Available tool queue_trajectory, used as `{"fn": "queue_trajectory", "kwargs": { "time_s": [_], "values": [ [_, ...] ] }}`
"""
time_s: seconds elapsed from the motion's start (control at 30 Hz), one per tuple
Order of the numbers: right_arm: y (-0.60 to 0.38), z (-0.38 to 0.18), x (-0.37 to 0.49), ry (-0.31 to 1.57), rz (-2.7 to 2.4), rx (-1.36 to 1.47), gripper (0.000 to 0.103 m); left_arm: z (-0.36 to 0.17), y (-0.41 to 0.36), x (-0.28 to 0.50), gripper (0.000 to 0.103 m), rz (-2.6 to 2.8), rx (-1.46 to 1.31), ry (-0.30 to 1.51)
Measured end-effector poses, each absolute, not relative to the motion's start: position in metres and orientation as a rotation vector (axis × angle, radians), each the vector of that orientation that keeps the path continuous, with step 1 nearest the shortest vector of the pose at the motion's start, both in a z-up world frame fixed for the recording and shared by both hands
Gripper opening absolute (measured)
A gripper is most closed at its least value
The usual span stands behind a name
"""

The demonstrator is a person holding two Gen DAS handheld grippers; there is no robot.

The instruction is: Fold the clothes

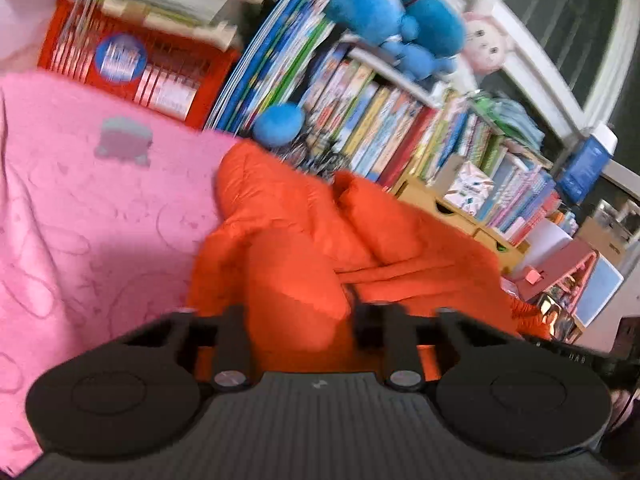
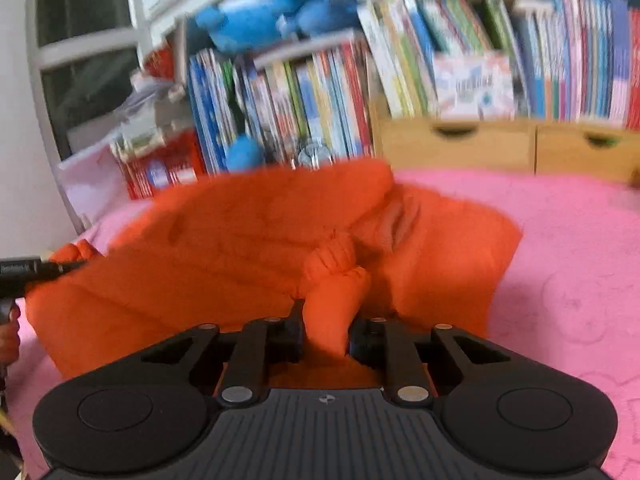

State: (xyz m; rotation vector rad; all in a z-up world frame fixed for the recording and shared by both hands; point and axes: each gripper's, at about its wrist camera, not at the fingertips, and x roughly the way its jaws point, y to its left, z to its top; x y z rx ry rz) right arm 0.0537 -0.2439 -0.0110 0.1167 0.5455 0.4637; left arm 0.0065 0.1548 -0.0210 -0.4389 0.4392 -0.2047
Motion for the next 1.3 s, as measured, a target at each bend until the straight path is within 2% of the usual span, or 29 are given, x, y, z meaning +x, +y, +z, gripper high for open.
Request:
{"fn": "queue_trajectory", "kwargs": {
  "time_s": [0.17,0.27,0.37,0.5,0.63,0.83,1.03,1.07,1.17,1.3],
  "values": [
    [-0.262,0.051,0.029,0.339,0.461,0.134,0.018,0.035,0.146,-0.003,0.016,-0.246,-0.332,0.264],
    [-0.265,0.083,0.052,0.235,0.383,0.051,0.019,0.068,0.135,0.034,0.016,-0.229,-0.218,0.190],
    [-0.262,0.091,0.096,0.222,0.292,0.012,0.019,0.078,0.122,0.094,0.017,-0.163,-0.142,0.218],
    [-0.248,0.069,0.157,0.293,0.198,-0.050,0.019,0.062,0.108,0.166,0.017,-0.069,-0.051,0.331],
    [-0.242,0.034,0.196,0.385,0.146,-0.064,0.019,0.032,0.102,0.203,0.018,-0.006,-0.012,0.436],
    [-0.240,-0.014,0.213,0.482,0.111,-0.113,0.024,0.000,0.099,0.220,0.031,0.046,0.063,0.510],
    [-0.240,-0.040,0.229,0.534,0.115,-0.111,0.032,-0.018,0.107,0.231,0.050,0.074,0.027,0.554],
    [-0.239,-0.041,0.232,0.535,0.108,-0.126,0.037,-0.017,0.110,0.234,0.052,0.079,0.017,0.562],
    [-0.239,-0.038,0.237,0.505,0.054,-0.186,0.056,-0.001,0.115,0.228,0.052,0.110,0.014,0.529],
    [-0.241,-0.022,0.223,0.403,0.037,-0.239,0.062,0.031,0.111,0.193,0.052,0.149,0.079,0.413]
  ]
}}
